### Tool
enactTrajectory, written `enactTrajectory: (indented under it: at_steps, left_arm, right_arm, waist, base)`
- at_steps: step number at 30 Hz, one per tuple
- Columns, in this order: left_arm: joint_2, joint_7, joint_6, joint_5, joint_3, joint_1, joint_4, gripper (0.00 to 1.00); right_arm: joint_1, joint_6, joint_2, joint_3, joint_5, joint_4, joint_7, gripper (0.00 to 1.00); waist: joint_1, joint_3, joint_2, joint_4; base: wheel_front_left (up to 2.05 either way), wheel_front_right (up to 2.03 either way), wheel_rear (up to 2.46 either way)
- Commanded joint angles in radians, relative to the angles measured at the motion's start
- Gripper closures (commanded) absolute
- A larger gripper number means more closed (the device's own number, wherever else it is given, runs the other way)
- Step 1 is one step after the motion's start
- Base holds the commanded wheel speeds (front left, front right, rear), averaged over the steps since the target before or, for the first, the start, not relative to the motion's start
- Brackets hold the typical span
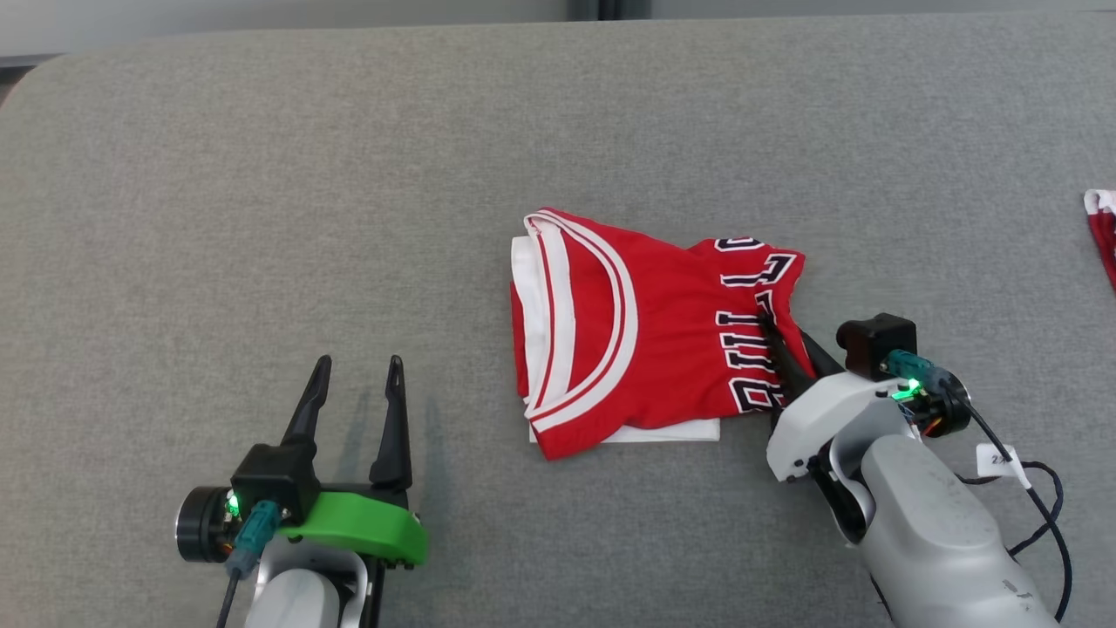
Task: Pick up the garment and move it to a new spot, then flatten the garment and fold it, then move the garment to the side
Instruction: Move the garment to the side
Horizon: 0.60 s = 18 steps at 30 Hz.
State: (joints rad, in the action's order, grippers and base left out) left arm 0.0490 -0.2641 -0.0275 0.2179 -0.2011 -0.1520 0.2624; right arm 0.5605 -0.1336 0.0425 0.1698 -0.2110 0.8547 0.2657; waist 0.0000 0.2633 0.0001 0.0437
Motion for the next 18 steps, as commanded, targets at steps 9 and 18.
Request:
enactTrajectory:
  at_steps: [9, 18]
  left_arm:
    - [0.004, 0.0, -0.033, -0.023, -0.005, 0.008, -0.02, 0.0]
    - [0.005, 0.0, -0.049, -0.022, -0.053, -0.006, -0.016, 0.0]
  right_arm:
    - [-0.073, 0.005, 0.014, -0.031, -0.016, -0.053, -0.002, 1.0]
    - [-0.09, 0.004, 0.011, -0.018, -0.033, -0.082, -0.002, 1.0]
  waist:
    - [0.0, -0.069, -0.0001, -0.294]
    - [0.0, -0.069, -0.0001, -0.531]
  base:
    - [0.0, 0.0, 0.0]
    - [0.0, 0.0, 0.0]
